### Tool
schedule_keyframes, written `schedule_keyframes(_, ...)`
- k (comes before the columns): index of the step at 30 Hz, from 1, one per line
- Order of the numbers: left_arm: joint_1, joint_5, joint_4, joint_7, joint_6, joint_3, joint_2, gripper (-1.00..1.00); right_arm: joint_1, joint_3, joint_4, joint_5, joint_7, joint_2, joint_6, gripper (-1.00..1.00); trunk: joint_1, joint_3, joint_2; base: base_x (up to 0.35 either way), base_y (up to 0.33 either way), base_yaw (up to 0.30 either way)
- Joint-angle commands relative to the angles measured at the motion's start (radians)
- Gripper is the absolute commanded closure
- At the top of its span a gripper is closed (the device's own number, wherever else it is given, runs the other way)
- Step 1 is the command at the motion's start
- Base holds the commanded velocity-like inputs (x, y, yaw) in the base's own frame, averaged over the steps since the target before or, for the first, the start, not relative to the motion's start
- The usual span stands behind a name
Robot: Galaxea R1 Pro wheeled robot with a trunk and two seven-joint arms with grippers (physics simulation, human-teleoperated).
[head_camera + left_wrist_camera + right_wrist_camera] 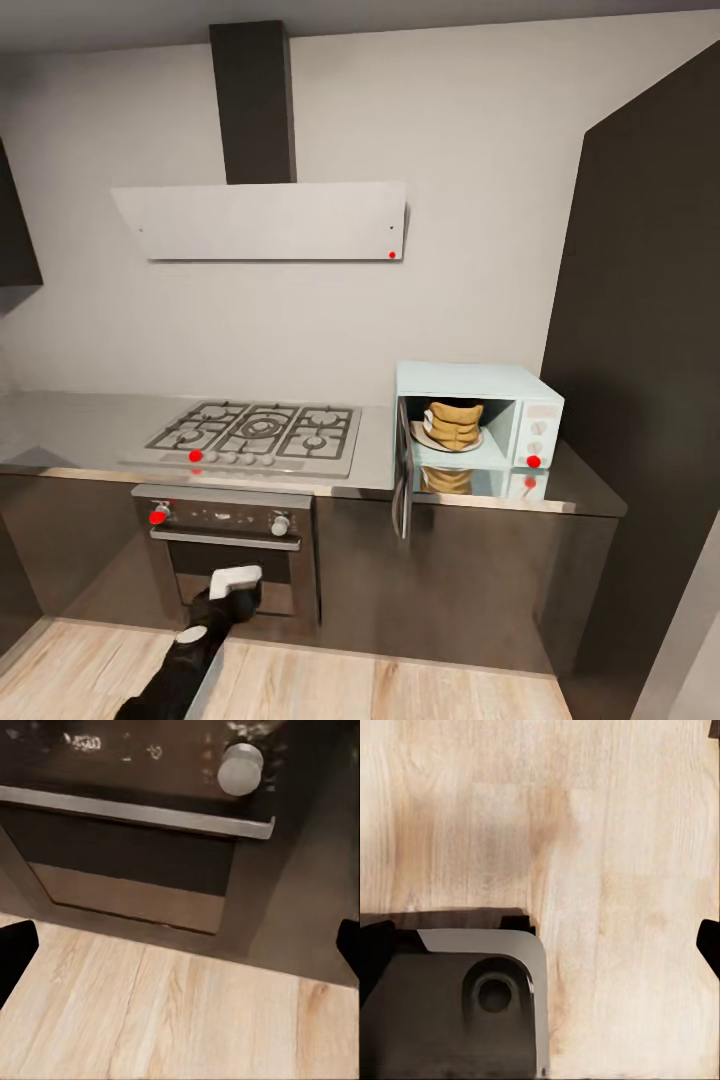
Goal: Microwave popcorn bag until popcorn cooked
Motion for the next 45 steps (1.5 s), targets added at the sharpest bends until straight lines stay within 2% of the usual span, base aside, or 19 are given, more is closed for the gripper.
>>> schedule_keyframes(1,-0.05,0.0,0.001,0.0,0.021,0.001,-0.013,-1.0,0.01,-0.006,0.003,0.0,0.001,0.007,-0.004,-1.0,0.0,-0.002,-0.001,0.0,0.0,0.0)
schedule_keyframes(2,-0.095,0.0,0.002,0.0,0.027,0.001,-0.031,-1.0,0.015,-0.006,0.003,0.0,0.001,0.013,-0.003,-1.0,0.0,-0.002,-0.001,0.0,0.0,0.0)
schedule_keyframes(4,-0.16,-0.001,0.003,0.0,0.031,0.0,-0.048,-1.0,0.025,-0.006,0.004,0.0,0.001,0.025,0.004,-1.0,0.0,-0.002,-0.001,0.0,0.0,0.0)
schedule_keyframes(8,-0.249,-0.001,0.002,0.001,0.021,0.0,-0.053,-1.0,0.034,-0.006,0.004,0.0,-0.001,0.04,0.07,-1.0,0.0,-0.002,-0.001,0.003,-0.002,0.0)
schedule_keyframes(19,-0.26,-0.001,0.036,-0.001,0.02,-0.001,-0.05,-1.0,0.034,-0.006,0.003,0.0,-0.001,0.041,0.082,-1.0,0.0,-0.002,-0.001,0.263,-0.133,0.0)
schedule_keyframes(23,-0.26,-0.001,0.034,-0.022,0.031,-0.001,-0.045,-1.0,0.034,-0.006,0.003,-0.001,-0.001,0.041,0.081,-1.0,0.0,-0.002,-0.001,0.318,-0.146,-0.034)
schedule_keyframes(25,-0.26,-0.002,0.012,-0.1,0.034,-0.001,-0.03,-1.0,0.034,-0.006,0.003,-0.001,-0.001,0.041,0.081,-1.0,0.0,-0.002,-0.001,0.318,-0.139,-0.087)
schedule_keyframes(27,-0.26,-0.003,-0.007,-0.264,0.035,-0.001,-0.021,-1.0,0.035,-0.006,0.003,-0.001,-0.001,0.041,0.08,-1.0,0.0,-0.002,-0.001,0.318,-0.129,-0.094)
schedule_keyframes(29,-0.26,-0.003,-0.015,-0.383,0.036,-0.001,-0.016,-1.0,0.034,-0.006,0.003,-0.001,-0.001,0.041,0.079,-1.0,0.0,-0.002,-0.001,0.318,-0.126,-0.101)
schedule_keyframes(36,-0.26,-0.003,-0.038,-0.648,0.036,-0.003,-0.015,-1.0,0.034,-0.006,0.003,-0.001,-0.001,0.041,0.079,-1.0,0.0,-0.002,-0.001,0.318,-0.064,-0.191)
schedule_keyframes(38,-0.26,-0.004,-0.042,-0.691,0.036,-0.004,-0.015,-1.0,0.035,-0.006,0.003,-0.001,-0.001,0.041,0.08,-1.0,0.0,-0.002,-0.001,0.315,-0.004,-0.269)
schedule_keyframes(42,-0.26,-0.006,-0.044,-0.718,0.036,-0.017,-0.014,-1.0,0.034,-0.006,0.003,-0.001,-0.001,0.041,0.08,-1.0,0.0,-0.002,-0.001,0.245,-0.001,-0.275)
schedule_keyframes(44,-0.26,-0.007,-0.044,-0.735,0.036,-0.067,-0.013,-1.0,0.035,-0.006,0.003,0.0,0.0,0.041,0.079,-1.0,0.0,-0.002,-0.001,0.04,0.0,-0.277)
schedule_keyframes(45,-0.26,-0.007,-0.044,-0.739,0.038,-0.151,-0.016,-1.0,0.034,-0.006,0.003,0.0,0.0,0.041,0.079,-1.0,0.0,-0.002,-0.001,0.006,0.0,-0.277)
